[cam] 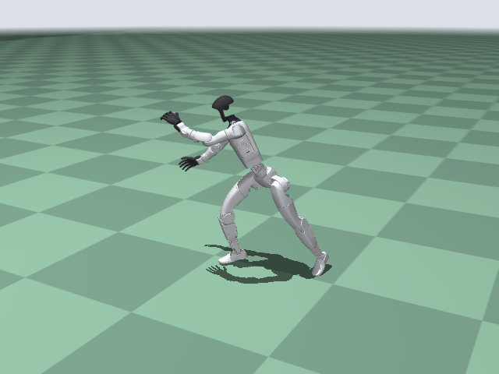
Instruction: Kungfu
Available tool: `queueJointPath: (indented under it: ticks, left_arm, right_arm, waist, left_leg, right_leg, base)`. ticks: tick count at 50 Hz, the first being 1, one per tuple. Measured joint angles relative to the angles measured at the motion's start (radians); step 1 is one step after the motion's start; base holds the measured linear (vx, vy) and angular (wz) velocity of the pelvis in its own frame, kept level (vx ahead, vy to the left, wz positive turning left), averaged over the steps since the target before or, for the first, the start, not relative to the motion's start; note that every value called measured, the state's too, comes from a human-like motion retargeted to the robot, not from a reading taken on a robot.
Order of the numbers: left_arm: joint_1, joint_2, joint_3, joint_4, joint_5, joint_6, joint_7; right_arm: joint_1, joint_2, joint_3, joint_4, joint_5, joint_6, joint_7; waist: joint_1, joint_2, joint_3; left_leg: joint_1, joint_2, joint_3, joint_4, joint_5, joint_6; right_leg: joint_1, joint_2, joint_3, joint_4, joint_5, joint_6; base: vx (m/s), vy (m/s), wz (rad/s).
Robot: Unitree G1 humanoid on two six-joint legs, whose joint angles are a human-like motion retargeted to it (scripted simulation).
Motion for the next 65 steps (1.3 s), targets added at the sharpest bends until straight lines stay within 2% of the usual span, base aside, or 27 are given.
queueJointPath:
  ticks: [5, 9, 11, 14, 17, 22, 30, 34, 35, 37, 38, 40, 42, 43, 45, 47, 50, 52, 56, 60, 65]
  left_arm:
    - [0.072, -0.067, 0.022, 0.042, 0.086, 0.003, 0.066]
    - [0.149, -0.155, 0.027, 0.169, 0.108, -0.013, 0.127]
    - [0.185, -0.2, 0.032, 0.257, 0.103, -0.026, 0.116]
    - [0.203, -0.266, 0.046, 0.383, 0.08, -0.032, 0.066]
    - [0.219, -0.302, 0.055, 0.447, 0.045, -0.048, 0.054]
    - [0.237, -0.318, 0.038, 0.48, 0.033, -0.07, 0.074]
    - [0.233, -0.3, -0.007, 0.511, 0.042, -0.051, 0.033]
    - [0.3, -0.28, -0.058, 0.442, 0.007, -0.008, -0.021]
    - [0.337, -0.27, -0.083, 0.404, -0.017, 0.015, -0.05]
    - [0.467, -0.261, -0.095, 0.308, 0.011, 0.044, -0.087]
    - [0.551, -0.27, -0.07, 0.274, 0.065, 0.038, -0.086]
    - [0.741, -0.293, 0.05, 0.281, 0.247, -0.007, -0.034]
    - [0.887, -0.332, 0.119, 0.448, 0.34, 0.001, 0.068]
    - [0.946, -0.342, 0.15, 0.548, 0.364, 0.019, 0.066]
    - [1.052, -0.322, 0.141, 0.691, 0.313, 0.081, -0.038]
    - [1.156, -0.283, 0.16, 0.714, 0.295, 0.104, -0.085]
    - [1.268, -0.258, 0.215, 0.681, 0.314, 0.074, 0.042]
    - [1.305, -0.241, 0.234, 0.653, 0.307, 0.053, 0.083]
    - [1.345, -0.222, 0.251, 0.606, 0.295, 0.054, 0.084]
    - [1.375, -0.213, 0.255, 0.55, 0.291, 0.057, 0.098]
    - [1.375, -0.214, 0.25, 0.492, 0.311, 0.047, 0.1]
  right_arm:
    - [-0.032, 0.016, -0.011, 0.011, 0.057, -0.009, 0.011]
    - [-0.053, 0.021, -0.014, 0.033, 0.114, -0.018, 0.054]
    - [-0.06, 0.018, -0.012, 0.047, 0.131, -0.02, 0.072]
    - [-0.075, -0.007, -0.002, 0.067, 0.146, -0.01, 0.098]
    - [-0.061, -0.035, 0.012, 0.063, 0.159, -0.003, 0.13]
    - [-0.002, -0.086, 0.02, 0.004, 0.139, -0.005, 0.153]
    - [0.12, -0.151, 0.032, -0.147, 0.142, 0.018, 0.233]
    - [0.248, -0.158, 0.056, -0.349, 0.311, 0.045, 0.153]
    - [0.28, -0.145, 0.059, -0.398, 0.363, 0.051, 0.105]
    - [0.307, -0.032, 0.02, -0.466, 0.408, 0.014, 0.019]
    - [0.317, 0.047, -0.012, -0.49, 0.415, -0.013, 0.01]
    - [0.343, 0.249, -0.091, -0.509, 0.414, -0.051, 0.074]
    - [0.345, 0.391, -0.043, -0.393, 0.432, -0.007, 0.214]
    - [0.342, 0.442, 0.006, -0.303, 0.431, 0.058, 0.3]
    - [0.321, 0.49, 0.144, -0.113, 0.326, 0.18, 0.574]
    - [0.312, 0.532, 0.221, -0.004, 0.098, 0.223, 0.739]
    - [0.329, 0.656, 0.236, 0.053, 0.005, 0.247, 0.558]
    - [0.342, 0.699, 0.281, 0.057, 0.133, 0.21, 0.537]
    - [0.397, 0.731, 0.375, -0.011, 0.314, 0.194, 0.637]
    - [0.462, 0.676, 0.485, -0.118, 0.295, 0.222, 0.706]
    - [0.517, 0.564, 0.58, -0.276, 0.188, 0.242, 0.723]
  waist:
    - [-0.048, 0.031, 0.036]
    - [-0.074, 0.038, 0.078]
    - [-0.088, 0.039, 0.095]
    - [-0.139, 0.028, 0.084]
    - [-0.154, 0.021, 0.103]
    - [-0.155, 0.019, 0.136]
    - [-0.138, -0.001, 0.175]
    - [-0.052, -0.002, 0.187]
    - [-0.025, -0.002, 0.175]
    - [0.04, -0.015, 0.13]
    - [0.077, -0.028, 0.114]
    - [0.166, -0.039, 0.123]
    - [0.216, -0.072, 0.122]
    - [0.233, -0.088, 0.124]
    - [0.254, -0.099, 0.136]
    - [0.275, -0.104, 0.151]
    - [0.312, -0.111, 0.167]
    - [0.327, -0.126, 0.184]
    - [0.339, -0.16, 0.204]
    - [0.325, -0.185, 0.199]
    - [0.291, -0.195, 0.189]
  left_leg:
    - [-0.049, 0.024, 0.079, -0.028, 0.036, 0.0]
    - [-0.059, 0.035, 0.106, -0.052, 0.061, 0.0]
    - [-0.064, 0.042, 0.116, -0.063, 0.072, 0.0]
    - [-0.09, 0.001, 0.105, -0.104, 0.106, 0.0]
    - [-0.102, 0.013, 0.121, -0.118, 0.119, 0.0]
    - [-0.134, 0.051, 0.148, -0.129, 0.127, 0.0]
    - [-0.214, 0.034, 0.137, -0.147, 0.113, 0.0]
    - [-0.272, 0.057, 0.103, -0.128, 0.113, 0.0]
    - [-0.293, 0.056, 0.094, -0.123, 0.117, 0.0]
    - [-0.326, 0.042, 0.076, -0.121, 0.123, 0.0]
    - [-0.335, 0.037, 0.065, -0.119, 0.125, 0.0]
    - [-0.355, 0.076, 0.042, -0.105, 0.128, 0.0]
    - [-0.364, 0.066, 0.025, -0.105, 0.12, 0.0]
    - [-0.365, 0.058, 0.021, -0.112, 0.114, 0.0]
    - [-0.369, 0.054, 0.003, -0.125, 0.095, 0.0]
    - [-0.382, 0.06, 0.001, -0.139, 0.088, 0.0]
    - [-0.428, 0.072, -0.018, -0.137, 0.108, 0.0]
    - [-0.451, 0.079, -0.031, -0.131, 0.126, 0.0]
    - [-0.461, 0.072, -0.038, -0.132, 0.143, 0.0]
    - [-0.457, 0.074, -0.051, -0.124, 0.14, 0.0]
    - [-0.447, 0.076, -0.026, -0.12, 0.144, 0.0]
  right_leg:
    - [-0.021, -0.016, -0.022, -0.012, 0.014, -0.024]
    - [-0.01, -0.017, -0.037, -0.025, 0.014, -0.026]
    - [-0.004, -0.024, -0.047, -0.028, 0.009, -0.025]
    - [-0.037, -0.091, -0.03, -0.018, 0.003, -0.019]
    - [-0.036, -0.109, -0.046, 0.003, -0.015, -0.02]
    - [-0.018, -0.128, -0.087, 0.016, -0.03, -0.017]
    - [-0.023, -0.2, -0.105, -0.003, 0.005, 0.007]
    - [-0.004, -0.204, -0.167, -0.048, 0.037, 0.004]
    - [-0.008, -0.214, -0.18, -0.061, 0.046, 0.002]
    - [-0.041, -0.233, -0.189, -0.076, 0.053, -0.008]
    - [-0.056, -0.235, -0.189, -0.081, 0.056, -0.013]
    - [-0.049, -0.208, -0.244, -0.09, 0.053, -0.031]
    - [-0.063, -0.217, -0.248, -0.104, 0.064, -0.03]
    - [-0.067, -0.23, -0.251, -0.107, 0.067, -0.028]
    - [-0.071, -0.249, -0.262, -0.099, 0.06, -0.027]
    - [-0.076, -0.256, -0.261, -0.088, 0.05, -0.031]
    - [-0.079, -0.25, -0.249, -0.076, 0.039, -0.021]
    - [-0.067, -0.252, -0.247, -0.068, 0.033, -0.013]
    - [-0.045, -0.266, -0.231, -0.052, 0.026, 0.004]
    - [-0.016, -0.271, -0.223, -0.048, 0.013, 0.008]
    - [0.019, -0.284, -0.228, -0.062, 0.017, 0.011]
  base:
    - [-0.04, 0.02, 0.52]
    - [-0.06, 0.04, 0.25]
    - [0.01, 0.0, 0.44]
    - [-0.07, -0.01, 1.51]
    - [-0.09, -0.1, 0.75]
    - [-0.12, -0.07, 0.6]
    - [-0.15, 0.09, 0.63]
    - [-0.1, 0.08, 0.04]
    - [-0.05, 0.13, 0.51]
    - [-0.03, 0.14, 0.45]
    - [-0.04, 0.11, -0.13]
    - [-0.05, 0.12, -0.75]
    - [-0.06, 0.2, -0.22]
    - [-0.1, 0.14, 0.29]
    - [-0.1, 0.03, 0.55]
    - [-0.08, -0.01, 0.74]
    - [-0.17, -0.03, 0.88]
    - [-0.25, -0.12, 0.97]
    - [-0.15, -0.1, 0.64]
    - [0.02, -0.02, 0.08]
    - [0.0, 0.01, 0.0]
